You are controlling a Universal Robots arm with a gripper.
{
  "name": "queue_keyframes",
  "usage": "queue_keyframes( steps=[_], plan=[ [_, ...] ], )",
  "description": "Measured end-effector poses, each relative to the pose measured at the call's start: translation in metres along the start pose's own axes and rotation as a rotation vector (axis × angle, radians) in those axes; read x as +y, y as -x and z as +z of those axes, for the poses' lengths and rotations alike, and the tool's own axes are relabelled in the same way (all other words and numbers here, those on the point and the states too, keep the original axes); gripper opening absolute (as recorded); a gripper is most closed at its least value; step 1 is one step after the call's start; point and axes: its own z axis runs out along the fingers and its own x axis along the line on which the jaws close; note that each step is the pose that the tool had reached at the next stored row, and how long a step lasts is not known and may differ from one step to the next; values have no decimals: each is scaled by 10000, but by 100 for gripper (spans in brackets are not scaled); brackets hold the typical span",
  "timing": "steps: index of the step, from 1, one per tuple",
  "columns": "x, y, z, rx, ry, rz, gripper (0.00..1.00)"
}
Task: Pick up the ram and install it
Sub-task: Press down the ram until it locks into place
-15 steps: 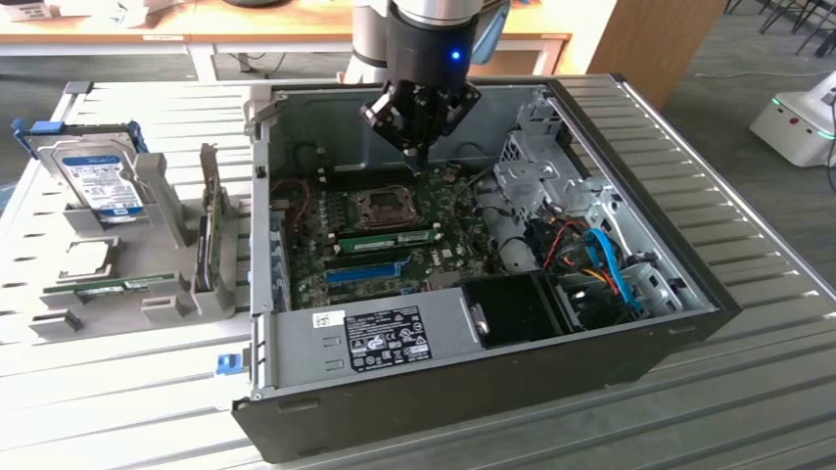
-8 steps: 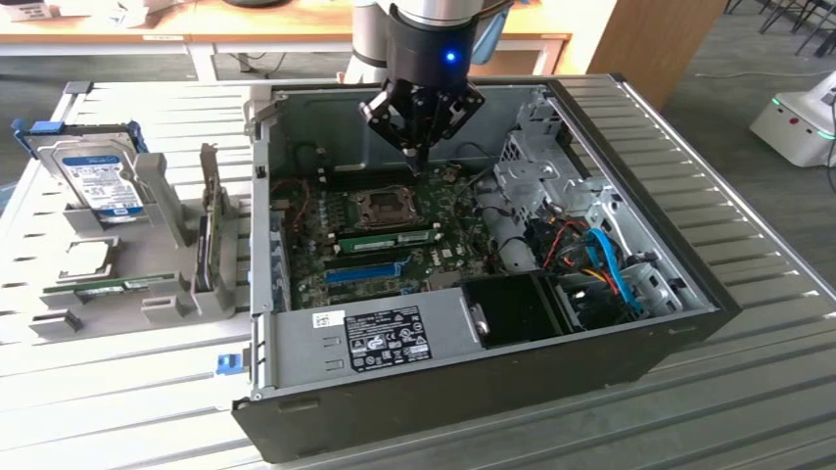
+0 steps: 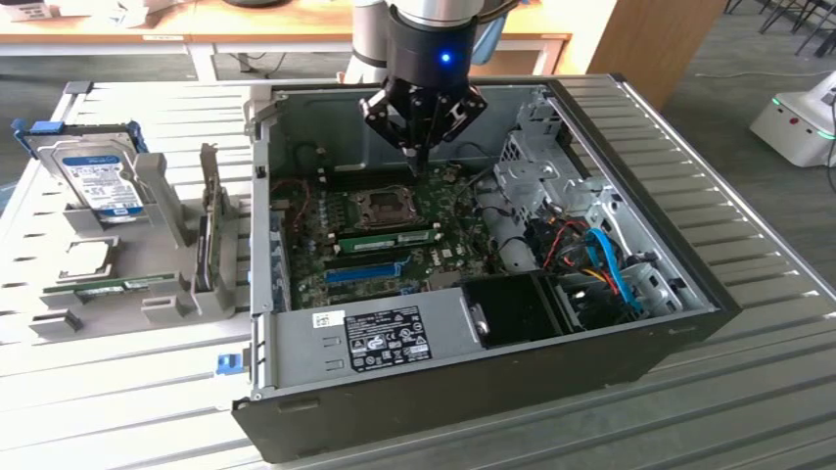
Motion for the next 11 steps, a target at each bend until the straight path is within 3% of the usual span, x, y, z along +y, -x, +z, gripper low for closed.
queue_keyframes(
  steps=[3,8,11],
  plan=[
    [0,0,1,-10,-12,261,11],
    [0,0,1,-11,-12,271,11],
    [0,15,3,51,-9,274,11]
  ],
)
